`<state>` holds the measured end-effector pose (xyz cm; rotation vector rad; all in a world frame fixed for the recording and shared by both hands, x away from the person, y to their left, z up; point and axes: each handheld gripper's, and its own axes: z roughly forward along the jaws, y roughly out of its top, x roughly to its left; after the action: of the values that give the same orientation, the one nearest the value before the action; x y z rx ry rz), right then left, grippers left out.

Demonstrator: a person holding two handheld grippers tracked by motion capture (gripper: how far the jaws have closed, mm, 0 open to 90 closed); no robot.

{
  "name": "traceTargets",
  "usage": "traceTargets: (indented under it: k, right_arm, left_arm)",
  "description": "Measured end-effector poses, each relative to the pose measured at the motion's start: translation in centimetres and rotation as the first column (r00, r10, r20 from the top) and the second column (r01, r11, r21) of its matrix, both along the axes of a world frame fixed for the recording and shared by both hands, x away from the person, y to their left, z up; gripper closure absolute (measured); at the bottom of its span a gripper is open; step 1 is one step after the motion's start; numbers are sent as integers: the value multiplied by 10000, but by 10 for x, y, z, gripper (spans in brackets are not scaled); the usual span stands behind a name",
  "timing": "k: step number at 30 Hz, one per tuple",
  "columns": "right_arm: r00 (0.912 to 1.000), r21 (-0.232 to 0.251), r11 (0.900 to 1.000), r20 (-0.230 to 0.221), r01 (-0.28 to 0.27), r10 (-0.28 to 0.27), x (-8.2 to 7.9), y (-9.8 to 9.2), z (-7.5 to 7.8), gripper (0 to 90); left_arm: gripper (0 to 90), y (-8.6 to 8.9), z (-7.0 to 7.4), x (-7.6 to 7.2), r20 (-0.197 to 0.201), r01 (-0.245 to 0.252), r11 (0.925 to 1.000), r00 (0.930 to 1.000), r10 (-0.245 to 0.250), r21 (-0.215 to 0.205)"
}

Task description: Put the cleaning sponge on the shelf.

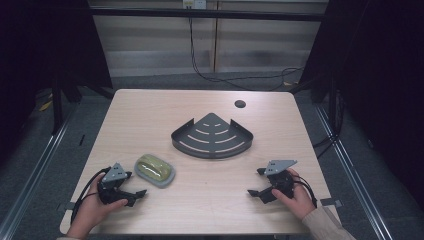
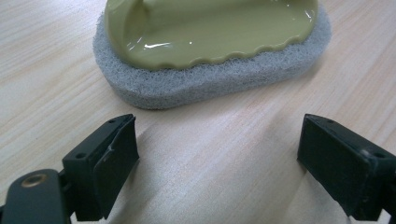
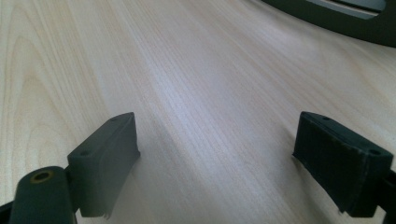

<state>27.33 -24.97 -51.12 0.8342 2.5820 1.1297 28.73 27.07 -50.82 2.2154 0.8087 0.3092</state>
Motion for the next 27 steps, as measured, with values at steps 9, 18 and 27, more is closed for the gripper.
traceTargets:
  k: [9,18,27]
  right_arm:
    - [10000,-4,10000,-2,-4,4,0,0,0,130]
    - [10000,-45,10000,26,-28,28,1,0,0,129]
    - [10000,-49,10000,29,-29,29,1,0,0,130]
  left_arm:
    - [132,1,3,2,-73,107,9998,9999,-106,191]
    - [216,-5,31,6,-1473,937,9583,9875,-551,2699]
    - [216,-15,60,24,-2022,1982,9078,9707,-1296,3696]
